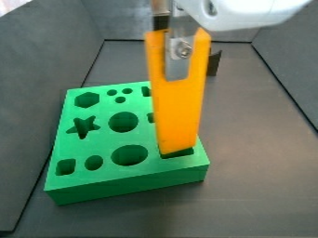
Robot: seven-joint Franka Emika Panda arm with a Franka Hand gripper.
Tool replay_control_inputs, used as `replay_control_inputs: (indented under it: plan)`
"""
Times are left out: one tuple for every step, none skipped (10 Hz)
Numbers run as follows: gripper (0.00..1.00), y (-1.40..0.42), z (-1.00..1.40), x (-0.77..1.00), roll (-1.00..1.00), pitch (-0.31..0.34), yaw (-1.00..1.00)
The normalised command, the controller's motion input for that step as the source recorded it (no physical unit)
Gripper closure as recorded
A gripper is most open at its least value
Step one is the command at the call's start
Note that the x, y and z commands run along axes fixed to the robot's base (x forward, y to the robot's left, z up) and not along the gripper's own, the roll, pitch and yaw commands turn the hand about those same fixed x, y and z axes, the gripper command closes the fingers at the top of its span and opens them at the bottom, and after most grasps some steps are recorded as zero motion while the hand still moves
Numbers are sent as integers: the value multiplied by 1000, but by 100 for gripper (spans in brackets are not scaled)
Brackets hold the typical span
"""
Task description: Insert the rectangle object.
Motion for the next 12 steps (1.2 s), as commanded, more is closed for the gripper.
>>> replay_control_inputs:
  plan:
    - [100, 0, -203, 369, 34, 180, -460]
    - [100, 23, -254, 311, 0, 214, -240]
    - [100, 69, -303, 206, 0, 429, -246]
    - [100, 66, -211, 123, 0, 453, -297]
    - [100, 17, -240, 49, 0, 367, -206]
    - [100, 0, -100, 20, 0, 146, 0]
    - [100, 0, 0, 0, 0, 20, 0]
    - [100, 0, -43, 46, 50, 3, 0]
    - [100, 43, 0, 200, 50, 9, 134]
    - [100, 103, 0, 223, 47, 13, 140]
    - [100, 149, 0, 209, 49, 21, 106]
    - [100, 83, 0, 69, 37, 16, 86]
